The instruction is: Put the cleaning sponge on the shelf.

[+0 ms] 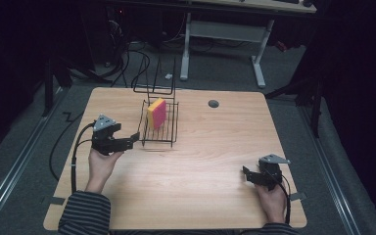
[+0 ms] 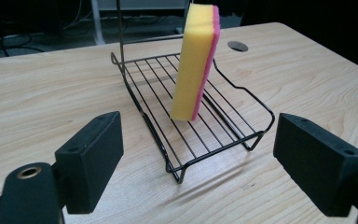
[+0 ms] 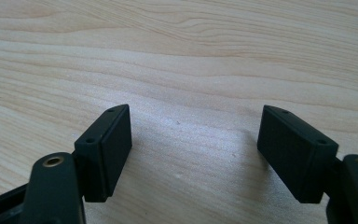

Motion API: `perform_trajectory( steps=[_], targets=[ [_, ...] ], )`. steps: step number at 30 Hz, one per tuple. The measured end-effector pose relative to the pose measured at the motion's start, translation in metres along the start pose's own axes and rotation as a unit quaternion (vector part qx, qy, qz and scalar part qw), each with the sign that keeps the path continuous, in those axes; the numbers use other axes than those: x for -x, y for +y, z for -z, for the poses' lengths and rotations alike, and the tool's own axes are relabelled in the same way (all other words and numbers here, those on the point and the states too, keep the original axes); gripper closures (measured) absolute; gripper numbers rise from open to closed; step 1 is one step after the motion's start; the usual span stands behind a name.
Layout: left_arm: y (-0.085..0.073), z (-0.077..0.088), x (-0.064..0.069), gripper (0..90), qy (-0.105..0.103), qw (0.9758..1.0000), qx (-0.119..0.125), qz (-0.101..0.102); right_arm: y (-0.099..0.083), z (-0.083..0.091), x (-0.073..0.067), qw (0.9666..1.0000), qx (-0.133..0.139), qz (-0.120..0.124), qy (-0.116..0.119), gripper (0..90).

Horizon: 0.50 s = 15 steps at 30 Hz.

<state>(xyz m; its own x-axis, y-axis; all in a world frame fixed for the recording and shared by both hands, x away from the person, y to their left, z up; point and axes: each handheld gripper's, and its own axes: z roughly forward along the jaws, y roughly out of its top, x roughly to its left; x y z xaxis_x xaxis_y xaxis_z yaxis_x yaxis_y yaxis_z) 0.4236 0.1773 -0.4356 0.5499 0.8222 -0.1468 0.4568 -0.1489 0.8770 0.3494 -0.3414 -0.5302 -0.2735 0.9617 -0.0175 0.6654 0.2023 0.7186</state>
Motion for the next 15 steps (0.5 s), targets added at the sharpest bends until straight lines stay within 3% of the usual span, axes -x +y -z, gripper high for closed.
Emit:
perform_trajectory(
  steps=[11, 15],
  targets=[
    [-0.004, 0.009, -0.003, 16.6, 0.003, 0.9999, 0.010, 0.012, 0.000, 0.000, 0.000, 1.0000, -0.001, -0.002, 0.000, 26.4],
    [-0.005, 0.013, -0.004, 16.7, -0.012, 0.9996, 0.014, 0.022, 0.000, 0.000, 0.000, 1.0000, 0.000, 0.000, 0.000, 26.4]
  ],
)
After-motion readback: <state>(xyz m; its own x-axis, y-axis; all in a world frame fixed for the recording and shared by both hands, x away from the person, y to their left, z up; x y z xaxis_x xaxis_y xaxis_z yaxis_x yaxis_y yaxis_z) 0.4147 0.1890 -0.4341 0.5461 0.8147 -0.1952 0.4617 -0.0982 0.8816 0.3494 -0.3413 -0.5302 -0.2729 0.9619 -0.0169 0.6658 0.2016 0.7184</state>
